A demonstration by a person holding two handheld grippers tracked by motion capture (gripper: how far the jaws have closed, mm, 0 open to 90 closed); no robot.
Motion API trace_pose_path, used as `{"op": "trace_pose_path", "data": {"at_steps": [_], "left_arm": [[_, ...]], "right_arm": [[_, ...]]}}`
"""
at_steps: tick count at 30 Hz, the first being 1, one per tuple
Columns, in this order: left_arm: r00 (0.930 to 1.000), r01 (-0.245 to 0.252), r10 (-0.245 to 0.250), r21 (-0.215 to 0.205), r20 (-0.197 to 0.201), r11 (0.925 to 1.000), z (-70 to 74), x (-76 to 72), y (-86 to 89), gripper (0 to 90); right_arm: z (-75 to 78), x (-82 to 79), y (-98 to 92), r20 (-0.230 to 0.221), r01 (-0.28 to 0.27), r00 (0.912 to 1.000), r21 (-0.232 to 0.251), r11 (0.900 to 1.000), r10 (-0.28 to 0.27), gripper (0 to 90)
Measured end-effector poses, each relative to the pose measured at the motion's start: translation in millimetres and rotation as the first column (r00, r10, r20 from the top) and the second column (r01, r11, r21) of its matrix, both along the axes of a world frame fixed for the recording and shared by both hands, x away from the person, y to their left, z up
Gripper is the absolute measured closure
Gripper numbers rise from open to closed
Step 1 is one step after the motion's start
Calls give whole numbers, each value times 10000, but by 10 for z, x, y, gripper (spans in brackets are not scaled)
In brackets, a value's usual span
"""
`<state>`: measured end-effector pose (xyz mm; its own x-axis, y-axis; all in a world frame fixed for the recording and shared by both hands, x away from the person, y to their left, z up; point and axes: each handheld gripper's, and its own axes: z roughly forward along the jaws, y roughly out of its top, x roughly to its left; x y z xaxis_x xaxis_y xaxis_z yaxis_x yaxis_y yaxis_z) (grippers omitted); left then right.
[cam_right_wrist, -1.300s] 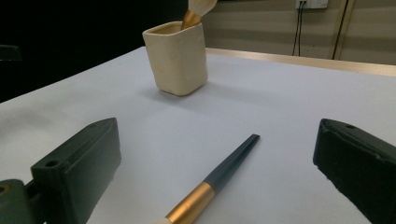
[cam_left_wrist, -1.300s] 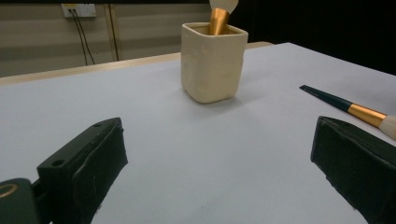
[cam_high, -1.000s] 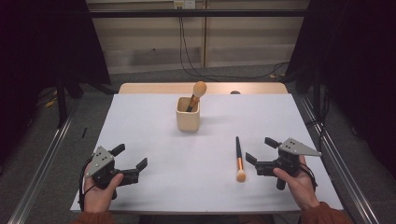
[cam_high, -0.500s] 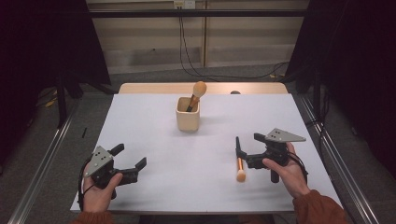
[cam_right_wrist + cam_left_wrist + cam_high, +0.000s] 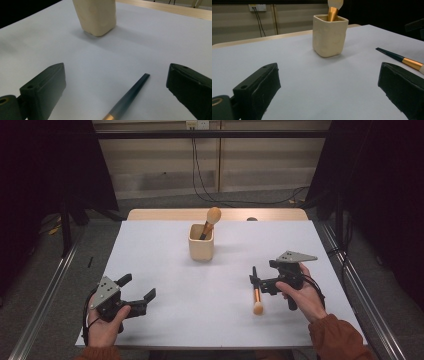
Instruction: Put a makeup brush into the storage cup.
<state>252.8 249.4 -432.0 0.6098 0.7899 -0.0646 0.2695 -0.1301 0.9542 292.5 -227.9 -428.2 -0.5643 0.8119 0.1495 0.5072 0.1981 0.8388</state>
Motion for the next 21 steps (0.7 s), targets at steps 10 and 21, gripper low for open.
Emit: {"op": "trace_pose_path", "data": {"at_steps": [10,21], "left_arm": [[10000,41,-41,116,5,9999,-6,5,-19,35],[10000,50,-51,160,39,9999,-4,2,-20,35]], "right_arm": [[18,78,14,-1017,48,9947,-882,9961,-138,32],[15,139,82,-2227,-541,9748,-1724,9835,145,44]]}}
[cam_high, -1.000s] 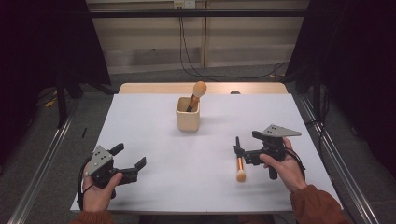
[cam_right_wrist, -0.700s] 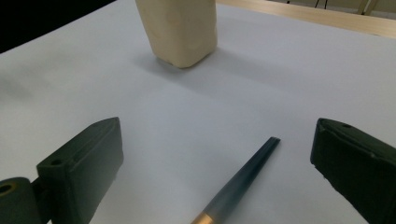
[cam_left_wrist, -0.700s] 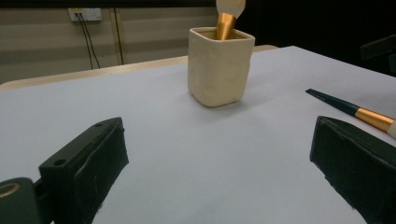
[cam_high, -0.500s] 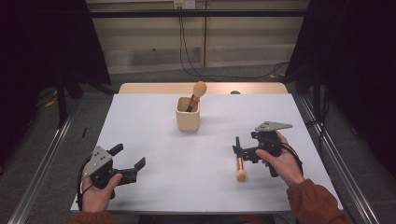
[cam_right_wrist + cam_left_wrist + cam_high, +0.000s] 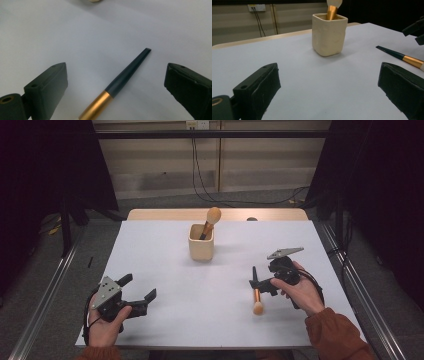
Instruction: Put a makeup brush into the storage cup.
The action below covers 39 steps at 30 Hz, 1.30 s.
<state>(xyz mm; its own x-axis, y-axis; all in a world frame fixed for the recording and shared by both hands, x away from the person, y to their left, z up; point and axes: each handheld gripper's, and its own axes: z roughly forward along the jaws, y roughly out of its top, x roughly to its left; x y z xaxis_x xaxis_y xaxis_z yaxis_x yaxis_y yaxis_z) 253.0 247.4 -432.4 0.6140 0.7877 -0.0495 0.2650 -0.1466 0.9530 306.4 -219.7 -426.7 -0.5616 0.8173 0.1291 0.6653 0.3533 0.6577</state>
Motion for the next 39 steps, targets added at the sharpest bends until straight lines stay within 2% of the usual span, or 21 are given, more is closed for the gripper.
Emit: {"op": "trace_pose_path", "data": {"at_steps": [3,5,8,10,11,12,15,17,18,21,24,26,27,28,29,31,35,37,39], "left_arm": [[10000,-7,7,27,24,10000,1,-3,-1,35],[10000,22,-22,31,-2,10000,-2,-4,-5,35],[10000,39,-39,53,-5,10000,-2,-4,-6,35],[10000,29,-29,9,2,10000,0,-4,-5,35],[10000,29,-29,11,2,10000,1,-4,-6,35],[10000,28,-28,-1,-7,10000,1,-6,-8,35],[10000,35,-35,11,-5,10000,0,-6,-10,35],[10000,24,-24,-8,-14,10000,-2,-6,-10,35],[10000,26,-26,5,-14,10000,-2,-6,-9,35],[10000,44,-43,40,-20,10000,-3,-5,-8,35],[10000,52,-52,39,-15,10000,-2,-6,-9,35],[10000,40,-40,81,-2,10000,-2,-6,-8,35],[10000,14,-15,126,50,9999,0,-8,-7,35],[10000,-1,0,118,65,9999,2,-10,-5,35],[10000,-28,28,67,46,10000,0,-12,-4,35],[10000,-27,27,61,42,10000,-2,-10,-3,35],[10000,33,-33,109,56,9999,0,-11,-8,35],[10000,18,-19,108,51,9999,0,-10,-5,35],[10000,-7,7,62,54,10000,-2,-10,-3,35]], "right_arm": [[-46,15,39,-304,-102,9995,-298,9995,93,46],[-56,27,77,-620,14,9981,-538,9985,-47,49],[-60,44,95,-853,-1,9963,-710,9975,-59,59],[-64,61,112,-1132,-10,9935,-861,9963,-88,62],[-73,75,133,-1497,-51,9887,-1057,9944,-108,71],[-73,75,133,-1497,-51,9887,-1057,9944,-108,71],[-102,92,173,-2123,-326,9772,-1408,9895,20,68],[-121,104,206,-2594,-397,9658,-1683,9849,-54,73],[-121,104,206,-2594,-397,9658,-1683,9849,-54,73],[-120,124,219,-2954,-419,9553,-1839,9820,-145,73],[-121,138,248,-3425,-457,9392,-1911,9805,-230,68],[-122,143,266,-3506,-527,9363,-2027,9778,-222,71],[-120,146,275,-3604,-576,9326,-2024,9776,-196,66],[-121,148,302,-3779,-477,9251,-2109,9764,-364,70],[-121,148,302,-3779,-477,9251,-2109,9764,-364,70],[-133,159,324,-3995,-527,9155,-2355,9705,-472,80],[-164,179,383,-4266,-535,9018,-2693,9616,-693,102],[-179,182,410,-4323,-509,8985,-2761,9598,-767,118],[-201,189,424,-4495,-586,8902,-2732,9602,-735,151]]}}
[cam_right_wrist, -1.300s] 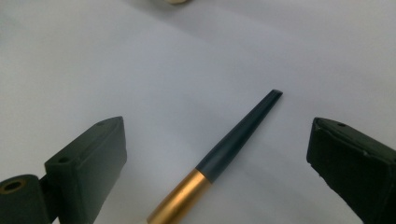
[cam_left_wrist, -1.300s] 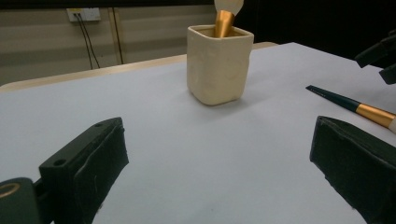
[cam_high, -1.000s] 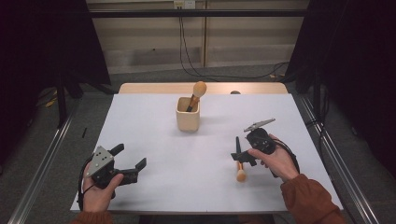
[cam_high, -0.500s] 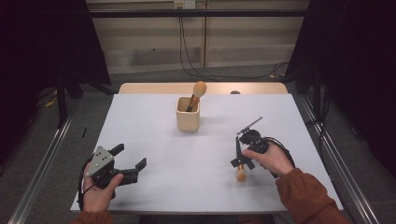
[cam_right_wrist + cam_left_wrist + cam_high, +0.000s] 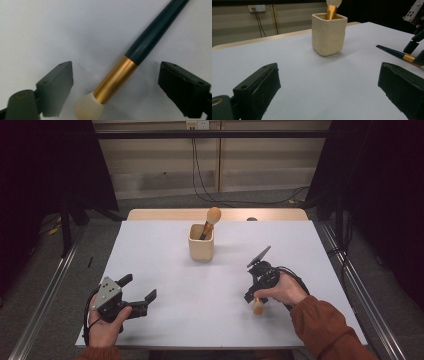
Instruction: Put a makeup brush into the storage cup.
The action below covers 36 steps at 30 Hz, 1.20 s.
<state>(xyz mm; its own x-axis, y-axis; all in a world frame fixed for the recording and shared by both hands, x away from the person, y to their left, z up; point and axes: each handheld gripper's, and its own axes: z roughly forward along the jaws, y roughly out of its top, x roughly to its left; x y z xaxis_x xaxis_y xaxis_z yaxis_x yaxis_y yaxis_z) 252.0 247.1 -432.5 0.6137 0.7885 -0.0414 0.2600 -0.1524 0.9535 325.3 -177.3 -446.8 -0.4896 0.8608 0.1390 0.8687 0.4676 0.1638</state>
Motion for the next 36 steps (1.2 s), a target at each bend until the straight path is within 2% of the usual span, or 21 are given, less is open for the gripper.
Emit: {"op": "trace_pose_path", "data": {"at_steps": [4,5,8,11,15,16,24,32,36], "left_arm": [[10000,12,-12,15,1,10000,0,0,-1,35],[10000,10,-10,53,28,10000,2,-1,-1,35],[10000,3,-4,84,49,10000,4,0,1,35],[10000,-10,9,64,28,10000,2,-2,-1,35],[10000,11,-12,98,35,10000,1,0,-3,35],[10000,21,-21,101,31,9999,2,0,-4,35],[10000,29,-29,158,17,9999,1,3,-4,35],[10000,30,-30,148,9,9999,1,1,-7,35],[10000,40,-40,160,4,9999,0,4,-2,35]], "right_arm": [[-37,16,0,-186,26,9998,-74,10000,-28,167],[-40,24,-3,-219,162,9996,-62,9998,-163,213],[-44,22,1,-218,150,9996,-114,9998,-152,233],[-38,8,8,-134,91,9999,-272,9996,-95,301],[-26,-13,20,-112,52,9999,-544,9985,-58,383],[-21,-23,38,-27,-36,10000,-818,9966,34,439],[-8,-45,74,56,1,10000,-1294,9916,6,577],[1,-76,100,-68,-266,9996,-1327,9908,259,731],[5,-72,99,-160,-431,9990,-1312,9904,414,741]]}}
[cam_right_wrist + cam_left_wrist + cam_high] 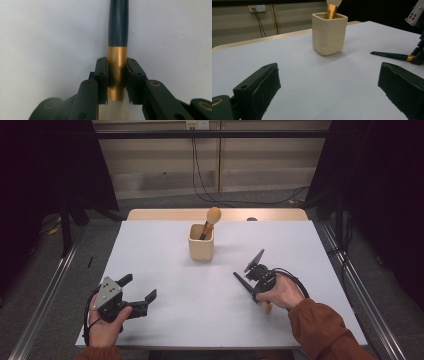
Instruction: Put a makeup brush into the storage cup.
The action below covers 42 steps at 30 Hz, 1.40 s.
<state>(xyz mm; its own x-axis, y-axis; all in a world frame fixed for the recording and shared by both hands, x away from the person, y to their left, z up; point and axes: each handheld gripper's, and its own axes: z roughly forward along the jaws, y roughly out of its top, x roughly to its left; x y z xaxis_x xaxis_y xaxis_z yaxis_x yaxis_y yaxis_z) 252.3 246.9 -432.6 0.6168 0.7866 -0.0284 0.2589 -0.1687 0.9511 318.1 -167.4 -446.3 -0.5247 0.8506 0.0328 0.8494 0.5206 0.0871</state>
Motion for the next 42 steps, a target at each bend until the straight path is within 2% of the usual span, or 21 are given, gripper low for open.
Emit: {"op": "trace_pose_path", "data": {"at_steps": [6,12,14,23,31,35,38,42], "left_arm": [[10000,-5,5,16,-5,10000,-1,0,2,35],[10000,1,-1,35,-7,10000,-3,2,1,35],[10000,-1,1,23,-44,10000,-5,1,-1,35],[10000,11,-10,32,-58,10000,-6,-1,0,35],[10000,-7,7,-4,-81,10000,-7,-1,-1,35],[9999,-23,23,-13,-105,10000,-8,-3,4,35],[9996,-171,168,-101,-248,9998,-13,4,7,42],[9995,-222,220,-81,-218,9997,-11,8,19,42]], "right_arm": [[-1,0,-17,25,-326,9995,116,9994,326,743],[0,0,-83,55,-206,9998,604,9980,203,744],[0,9,-114,233,-113,9997,806,9967,95,744],[77,16,-216,484,102,9987,1314,9913,-167,745],[148,12,-292,939,114,9951,1918,9814,-299,745],[174,12,-320,1270,-68,9917,2125,9771,-207,744],[173,7,-332,1582,-155,9872,2314,9727,-219,744],[198,-13,-367,2084,-209,9773,2726,9619,-379,744]]}}
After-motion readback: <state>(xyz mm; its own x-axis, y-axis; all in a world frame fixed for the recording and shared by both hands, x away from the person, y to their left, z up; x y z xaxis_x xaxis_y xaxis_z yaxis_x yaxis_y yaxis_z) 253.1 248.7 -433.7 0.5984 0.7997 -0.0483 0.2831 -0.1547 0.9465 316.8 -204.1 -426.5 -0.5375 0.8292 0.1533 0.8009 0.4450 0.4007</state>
